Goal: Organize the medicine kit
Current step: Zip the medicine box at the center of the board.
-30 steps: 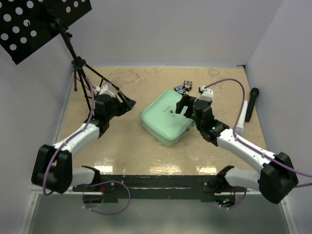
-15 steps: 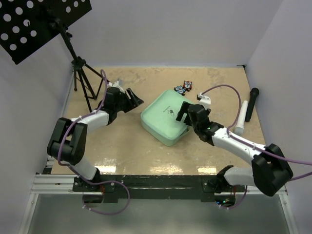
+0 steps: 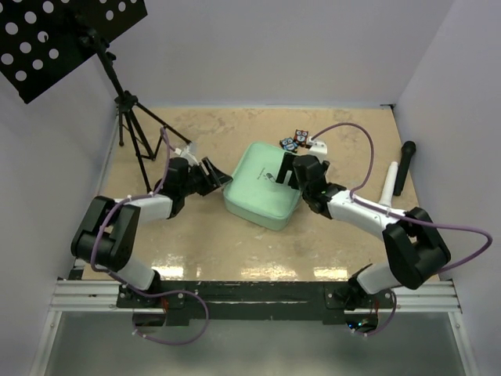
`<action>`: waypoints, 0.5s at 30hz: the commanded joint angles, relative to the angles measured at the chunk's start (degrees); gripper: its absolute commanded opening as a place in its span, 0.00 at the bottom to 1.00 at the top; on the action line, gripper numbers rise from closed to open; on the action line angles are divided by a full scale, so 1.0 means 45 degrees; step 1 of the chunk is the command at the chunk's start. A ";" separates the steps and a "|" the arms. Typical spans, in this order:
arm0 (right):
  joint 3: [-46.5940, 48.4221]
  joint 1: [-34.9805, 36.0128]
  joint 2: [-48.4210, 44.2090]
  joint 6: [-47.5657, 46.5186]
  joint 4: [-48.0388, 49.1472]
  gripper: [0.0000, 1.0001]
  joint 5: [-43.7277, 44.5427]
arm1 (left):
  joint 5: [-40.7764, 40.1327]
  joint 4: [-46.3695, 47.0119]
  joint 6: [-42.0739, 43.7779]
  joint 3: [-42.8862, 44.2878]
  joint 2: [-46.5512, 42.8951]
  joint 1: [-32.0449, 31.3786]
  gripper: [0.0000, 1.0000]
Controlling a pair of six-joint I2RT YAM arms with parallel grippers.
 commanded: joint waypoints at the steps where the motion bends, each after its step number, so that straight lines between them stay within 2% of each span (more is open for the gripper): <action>1: 0.0456 0.0105 -0.0058 -0.0031 -0.0512 0.98 -0.0848 | -0.0691 -0.1132 0.0239 -0.0326 -0.1999 0.0118 0.62; 5: 0.0164 0.0086 -0.1424 -0.0245 -0.0903 0.98 -0.0749 | -0.2019 -0.3072 0.0981 -0.0208 -0.3893 0.0353 0.63; 8: -0.0070 0.0125 -0.2148 -0.0849 -0.0787 0.98 -0.1468 | -0.2335 -0.3330 0.1527 -0.0714 -0.4969 0.0373 0.64; 12: -0.0636 0.0125 -0.2872 -0.1923 0.0402 0.96 -0.3635 | -0.1868 -0.1752 0.2426 -0.2410 -0.5733 0.0373 0.67; 15: -0.0852 0.0125 -0.2835 -0.2218 0.1184 0.95 -0.4847 | -0.1807 0.0803 0.2216 -0.4263 -0.6299 0.0354 0.67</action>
